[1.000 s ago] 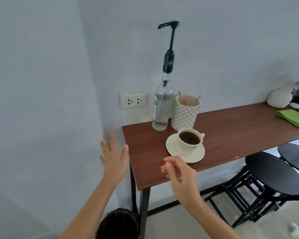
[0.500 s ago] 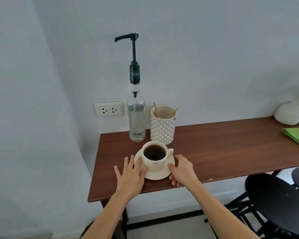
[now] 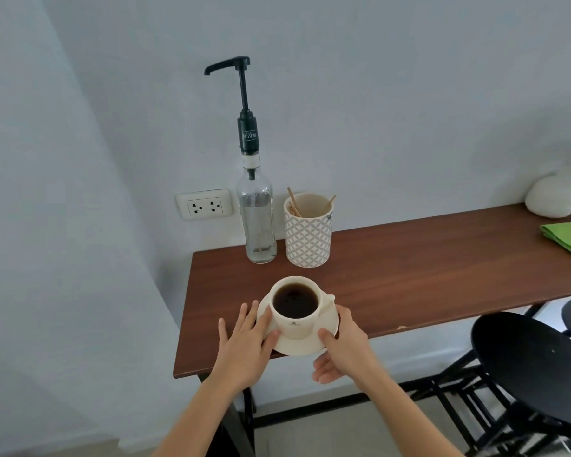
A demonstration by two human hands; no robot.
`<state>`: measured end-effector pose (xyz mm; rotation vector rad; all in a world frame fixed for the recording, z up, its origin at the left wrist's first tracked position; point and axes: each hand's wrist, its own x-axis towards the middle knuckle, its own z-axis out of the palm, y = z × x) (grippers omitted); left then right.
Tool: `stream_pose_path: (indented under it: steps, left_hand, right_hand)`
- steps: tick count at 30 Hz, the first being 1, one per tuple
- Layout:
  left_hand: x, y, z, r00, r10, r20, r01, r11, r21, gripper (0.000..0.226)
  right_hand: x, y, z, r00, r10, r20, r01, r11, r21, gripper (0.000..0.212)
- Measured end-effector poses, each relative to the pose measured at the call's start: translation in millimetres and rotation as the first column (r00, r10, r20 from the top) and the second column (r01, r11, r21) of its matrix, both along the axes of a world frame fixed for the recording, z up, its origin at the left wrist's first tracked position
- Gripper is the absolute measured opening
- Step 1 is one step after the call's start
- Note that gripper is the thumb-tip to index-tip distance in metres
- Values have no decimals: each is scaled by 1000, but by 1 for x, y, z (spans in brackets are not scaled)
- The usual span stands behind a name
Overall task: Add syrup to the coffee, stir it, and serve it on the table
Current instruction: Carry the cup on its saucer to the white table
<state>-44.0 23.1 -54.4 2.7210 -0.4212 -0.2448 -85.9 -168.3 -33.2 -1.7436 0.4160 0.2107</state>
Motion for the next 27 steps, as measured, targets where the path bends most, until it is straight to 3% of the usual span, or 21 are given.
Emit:
stream_pose_path:
  steps: [7,14,19,22,27]
  left_hand:
    - [-17,11,0,997,-78,-28,78,997,-15,57]
    - [-38,21,-4,995,-97,-18,95,991,-95,56]
    - [-65,26,-4,1000,15,-17,-19,974,-227,60]
    - [-82,31,3,987,158,-12,-151,916,-371,59]
    - [-117,37,29,910,395,-127,-386,694,-608,43]
  right_hand:
    - [-28,13,-20,977,-212,17,190,907,375,48]
    - [-49,19,-25,966,-258,-27,247,883,400,44]
    - [-60,19,-21,980,-200,-18,192,906,376,44]
    - [-64,18,-9,993,-120,8,108,919,379,43]
    - [-69,21,13,995,83,50,-95,925,368,41]
